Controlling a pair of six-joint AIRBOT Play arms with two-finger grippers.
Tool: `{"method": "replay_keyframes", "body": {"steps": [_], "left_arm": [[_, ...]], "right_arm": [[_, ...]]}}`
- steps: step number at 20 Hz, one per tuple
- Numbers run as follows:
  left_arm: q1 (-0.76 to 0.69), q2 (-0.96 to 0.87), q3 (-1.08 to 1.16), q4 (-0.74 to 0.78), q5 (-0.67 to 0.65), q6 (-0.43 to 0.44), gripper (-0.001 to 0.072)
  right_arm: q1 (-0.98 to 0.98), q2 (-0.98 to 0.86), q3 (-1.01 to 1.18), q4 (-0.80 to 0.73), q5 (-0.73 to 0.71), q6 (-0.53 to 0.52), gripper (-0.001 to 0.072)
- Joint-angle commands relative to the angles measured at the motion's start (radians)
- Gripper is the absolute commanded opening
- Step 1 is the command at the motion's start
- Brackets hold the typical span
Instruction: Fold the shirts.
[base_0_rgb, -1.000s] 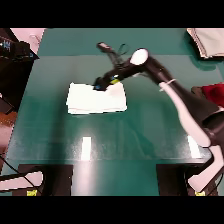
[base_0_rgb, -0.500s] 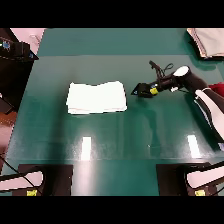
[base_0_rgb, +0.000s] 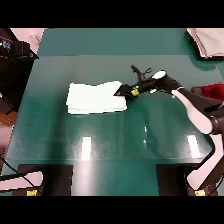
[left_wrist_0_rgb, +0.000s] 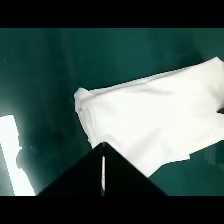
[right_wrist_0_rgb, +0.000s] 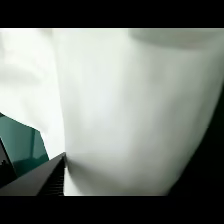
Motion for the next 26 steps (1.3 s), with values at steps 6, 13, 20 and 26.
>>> {"method": "replay_keyframes", "body": {"steps": [6, 13, 20, 26], "left_arm": [[-0.005, 0.001, 0.0, -0.006, -0.017, -0.005, 0.0025], [-0.218, 0.001, -0.071, -0.007, 0.026, -0.007, 0.0025], [-0.439, -0.001, -0.154, -0.014, 0.26, -0.008, 0.0025], [-0.491, -0.001, -0.154, -0.018, 0.318, -0.008, 0.0025]], "right_arm": [[0.061, -0.055, 0.201, 0.033, 0.057, -0.02, 0.0011], [-0.333, 0.222, 0.202, -0.295, 0.135, 0.161, 0.001], [-0.837, 0.389, 0.203, -0.422, 0.202, 0.164, 0.001], [-1.051, 0.391, 0.237, -0.41, 0.174, 0.11, 0.0009]]}}
